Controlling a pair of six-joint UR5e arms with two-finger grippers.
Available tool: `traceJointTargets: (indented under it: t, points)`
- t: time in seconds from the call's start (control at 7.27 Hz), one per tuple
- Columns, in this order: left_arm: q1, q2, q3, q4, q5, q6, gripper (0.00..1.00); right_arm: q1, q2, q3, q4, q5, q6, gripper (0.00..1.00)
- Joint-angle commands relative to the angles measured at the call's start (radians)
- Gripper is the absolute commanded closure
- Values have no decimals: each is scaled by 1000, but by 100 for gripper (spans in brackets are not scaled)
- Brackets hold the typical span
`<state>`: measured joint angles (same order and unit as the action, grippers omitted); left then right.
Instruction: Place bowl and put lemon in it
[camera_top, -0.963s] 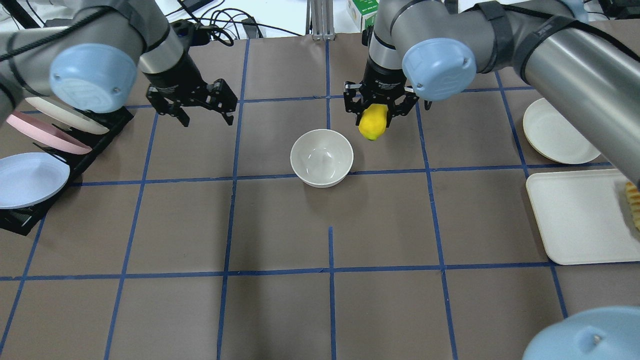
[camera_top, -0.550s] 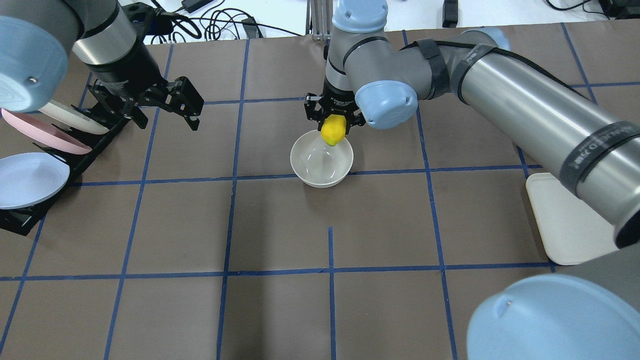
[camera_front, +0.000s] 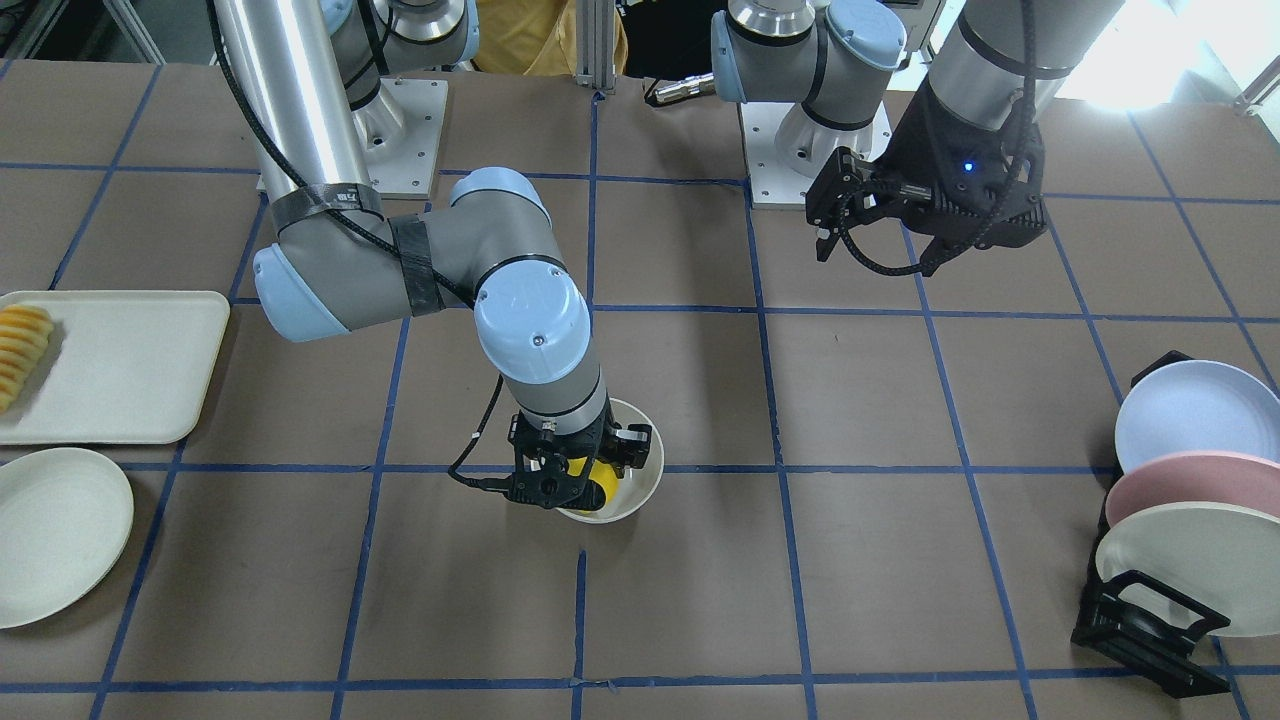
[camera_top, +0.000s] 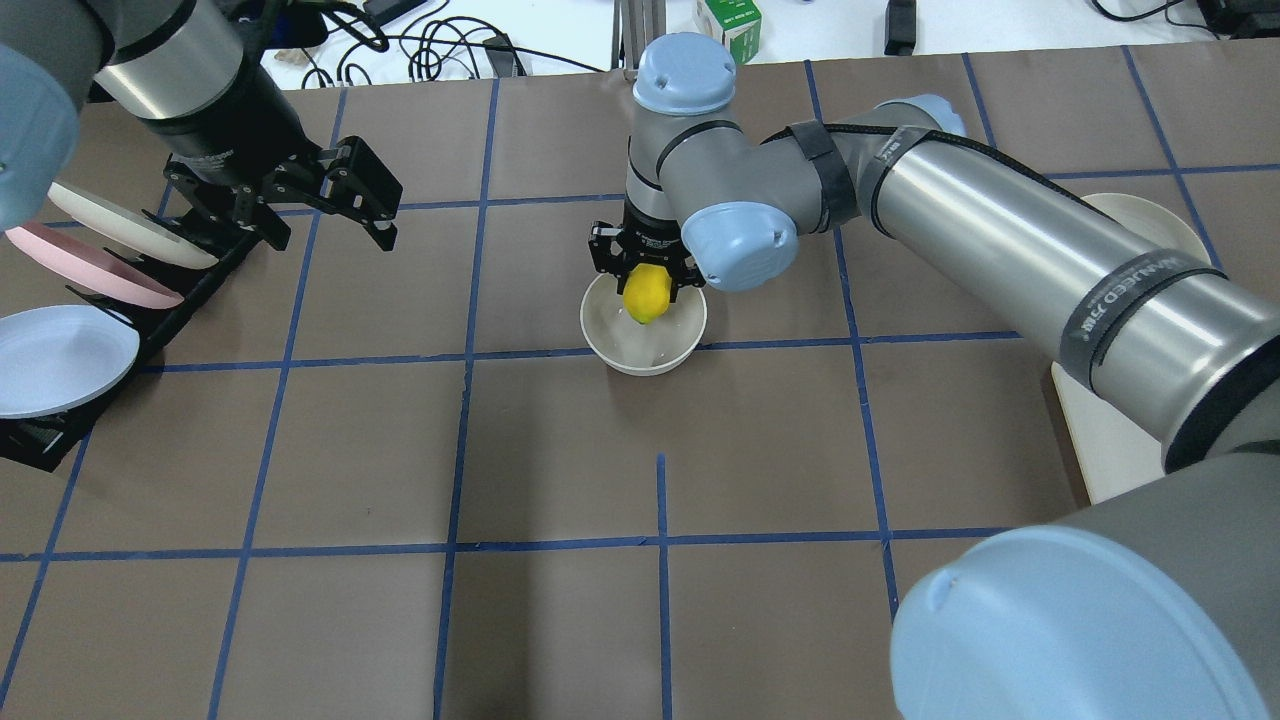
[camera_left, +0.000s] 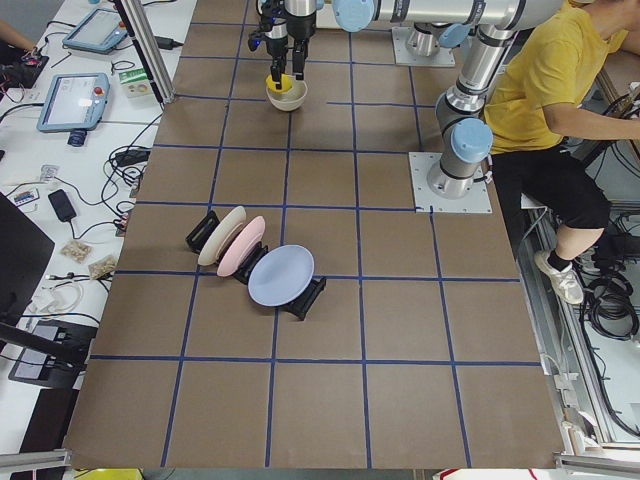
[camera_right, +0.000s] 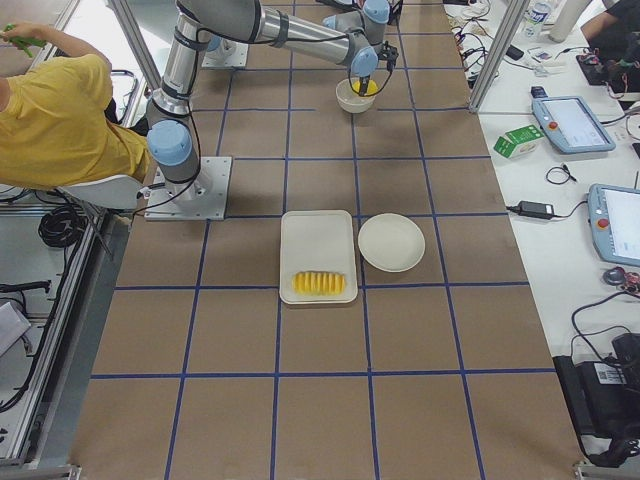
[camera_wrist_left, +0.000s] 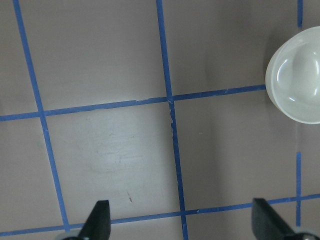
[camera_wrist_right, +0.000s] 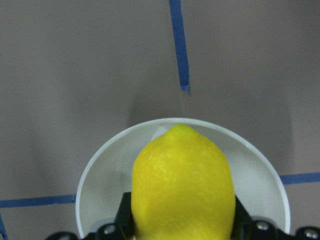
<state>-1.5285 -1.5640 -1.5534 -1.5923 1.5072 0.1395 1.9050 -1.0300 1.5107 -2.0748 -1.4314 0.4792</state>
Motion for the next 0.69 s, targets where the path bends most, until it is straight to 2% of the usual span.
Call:
traceJointTargets:
  t: [0.0, 0.14, 0.28, 0.55]
  points:
    - [-1, 21, 7, -50, 64, -11, 0, 9, 1, 52, -2, 3, 3, 100]
    - [7, 24, 10, -58, 50, -12, 0, 9, 2, 57, -4, 2, 3, 100]
    - [13, 22, 10, -55, -13, -11, 0, 9, 7, 57, -16, 3, -1, 78]
    - [10, 25, 12, -54, 11, -8, 0, 9, 19, 60, -18, 5, 2, 45]
